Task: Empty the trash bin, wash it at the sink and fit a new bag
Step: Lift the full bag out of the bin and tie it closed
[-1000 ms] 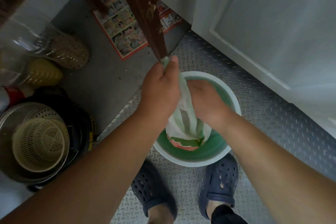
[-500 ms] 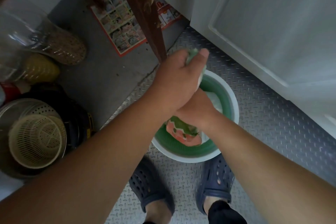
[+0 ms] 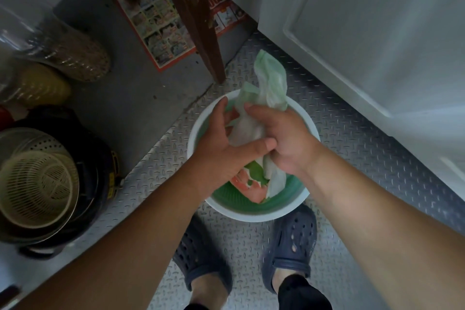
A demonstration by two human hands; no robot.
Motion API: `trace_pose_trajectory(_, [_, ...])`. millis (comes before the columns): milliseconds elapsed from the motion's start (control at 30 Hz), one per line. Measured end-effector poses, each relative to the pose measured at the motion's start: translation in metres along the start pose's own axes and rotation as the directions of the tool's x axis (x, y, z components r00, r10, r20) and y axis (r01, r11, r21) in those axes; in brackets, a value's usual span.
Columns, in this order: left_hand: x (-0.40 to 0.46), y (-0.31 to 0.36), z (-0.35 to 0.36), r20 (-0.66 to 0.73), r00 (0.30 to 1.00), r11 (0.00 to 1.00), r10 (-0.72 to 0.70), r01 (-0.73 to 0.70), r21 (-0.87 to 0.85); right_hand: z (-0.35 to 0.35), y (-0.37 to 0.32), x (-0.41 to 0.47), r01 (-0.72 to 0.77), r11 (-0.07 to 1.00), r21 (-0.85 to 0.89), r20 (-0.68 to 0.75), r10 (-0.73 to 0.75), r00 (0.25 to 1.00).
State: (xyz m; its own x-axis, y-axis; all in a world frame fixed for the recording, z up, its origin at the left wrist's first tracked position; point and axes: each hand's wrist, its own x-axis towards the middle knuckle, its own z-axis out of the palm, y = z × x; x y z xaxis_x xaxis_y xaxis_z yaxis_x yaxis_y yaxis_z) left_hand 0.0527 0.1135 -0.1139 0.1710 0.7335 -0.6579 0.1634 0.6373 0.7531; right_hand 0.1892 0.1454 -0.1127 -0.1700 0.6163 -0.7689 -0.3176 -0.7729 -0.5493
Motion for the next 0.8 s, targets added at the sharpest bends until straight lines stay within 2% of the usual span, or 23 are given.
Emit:
trace_pose_trajectory(133, [0.003,0.000,0.003,0.031,0.999,0.983,0.014,-0.020,0.182,-0.003,-0.003,-0.001,0.029,1.000,0.008,-0.001,-0.029,1.000])
trace_pose_trajectory(200, [0.003,0.003,0.006,-0.017,0.999,0.953,0.034,-0.027,0.302,-0.004,-0.005,-0.001,0.050,0.999,-0.004,0.012,-0.050,0.999])
trace_pose_trajectory(300, [0.008,0.006,0.010,-0.073,0.997,0.932,0.036,-0.007,0.363,-0.007,-0.009,0.001,0.046,0.998,-0.033,0.042,-0.045,0.998])
trace_pose_trajectory(433, [0.013,0.005,0.005,-0.139,0.989,0.968,-0.057,0.088,0.234,-0.015,-0.013,0.003,-0.021,1.000,-0.019,0.113,0.023,0.993])
trace_pose_trajectory(567, [0.015,0.005,0.003,-0.078,0.987,0.972,-0.137,0.150,0.183,-0.021,-0.016,-0.001,-0.078,0.997,0.015,0.209,0.074,0.975])
trace_pose_trajectory(700, [0.018,0.007,0.003,-0.031,0.977,0.975,-0.213,0.214,0.050,-0.026,-0.021,-0.007,-0.041,0.996,-0.081,0.289,0.062,0.955])
trace_pose_trajectory(800, [0.019,0.009,0.002,0.003,0.971,0.971,-0.237,0.237,-0.007,-0.031,-0.021,-0.009,-0.018,0.987,-0.162,0.264,0.061,0.963])
